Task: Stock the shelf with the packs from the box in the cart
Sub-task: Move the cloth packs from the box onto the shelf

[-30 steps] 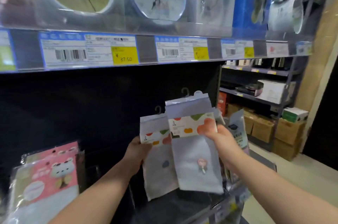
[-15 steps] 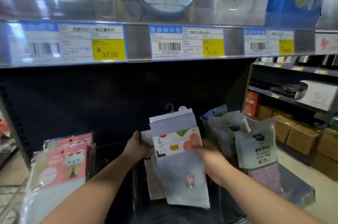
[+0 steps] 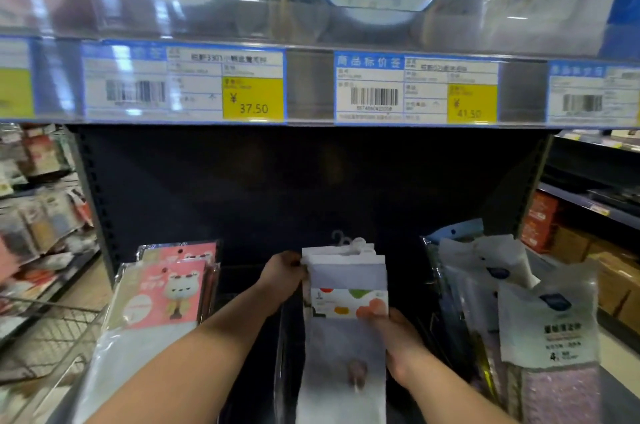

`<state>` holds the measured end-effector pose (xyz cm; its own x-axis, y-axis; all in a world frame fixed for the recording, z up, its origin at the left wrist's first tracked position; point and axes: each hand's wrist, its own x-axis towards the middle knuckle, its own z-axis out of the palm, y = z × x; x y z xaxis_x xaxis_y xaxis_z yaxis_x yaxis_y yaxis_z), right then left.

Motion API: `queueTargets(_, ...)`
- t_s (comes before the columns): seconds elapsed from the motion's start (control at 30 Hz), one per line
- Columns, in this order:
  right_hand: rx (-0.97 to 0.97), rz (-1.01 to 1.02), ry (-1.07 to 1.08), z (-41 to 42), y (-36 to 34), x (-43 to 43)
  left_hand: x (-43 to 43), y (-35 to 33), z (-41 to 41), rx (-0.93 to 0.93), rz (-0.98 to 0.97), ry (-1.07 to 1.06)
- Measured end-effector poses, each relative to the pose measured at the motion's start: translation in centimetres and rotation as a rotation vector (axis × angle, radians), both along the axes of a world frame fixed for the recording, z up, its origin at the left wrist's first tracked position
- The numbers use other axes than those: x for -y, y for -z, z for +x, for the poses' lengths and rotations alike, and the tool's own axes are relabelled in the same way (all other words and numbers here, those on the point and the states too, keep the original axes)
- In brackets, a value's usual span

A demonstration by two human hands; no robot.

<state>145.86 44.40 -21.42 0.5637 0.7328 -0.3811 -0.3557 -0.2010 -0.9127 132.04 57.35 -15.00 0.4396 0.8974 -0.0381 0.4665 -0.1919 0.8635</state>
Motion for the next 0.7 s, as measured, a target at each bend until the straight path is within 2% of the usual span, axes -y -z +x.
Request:
queueTargets(0.1,0.096,-0.029,-0.037,0.6,1.2,-1.1,0.3,0.0,0.1,-0.036,0.039,0.001)
queueTargets(0.27,0.367,-0.131,-0.089,1.4,2.5,-2.3,1.1,-0.5,0.3,-0.12,0.118,0.043)
queueTargets(0.43,0.522,-0.175,-0.06,1.9,-0.8,-2.0,1.1,-1.0,0.3,-0.198,0.17,0.052)
queueTargets(0.5,0.718,-0.157,-0.073,1.8,-3.7,-1.7,1.1,-1.6,0.1,-0.219,0.198,0.038)
queueTargets(0.6,1.246,-0.172,-0.158,1.0,-8.1,-1.3,1.5,-3.1,-0.4,-0.315,0.358,0.033)
queueTargets(0.7,1.589,-0.198,-0.364,-0.6,-11.2,-1.3,2.5,-4.7,-1.6,-0.635,0.637,0.024)
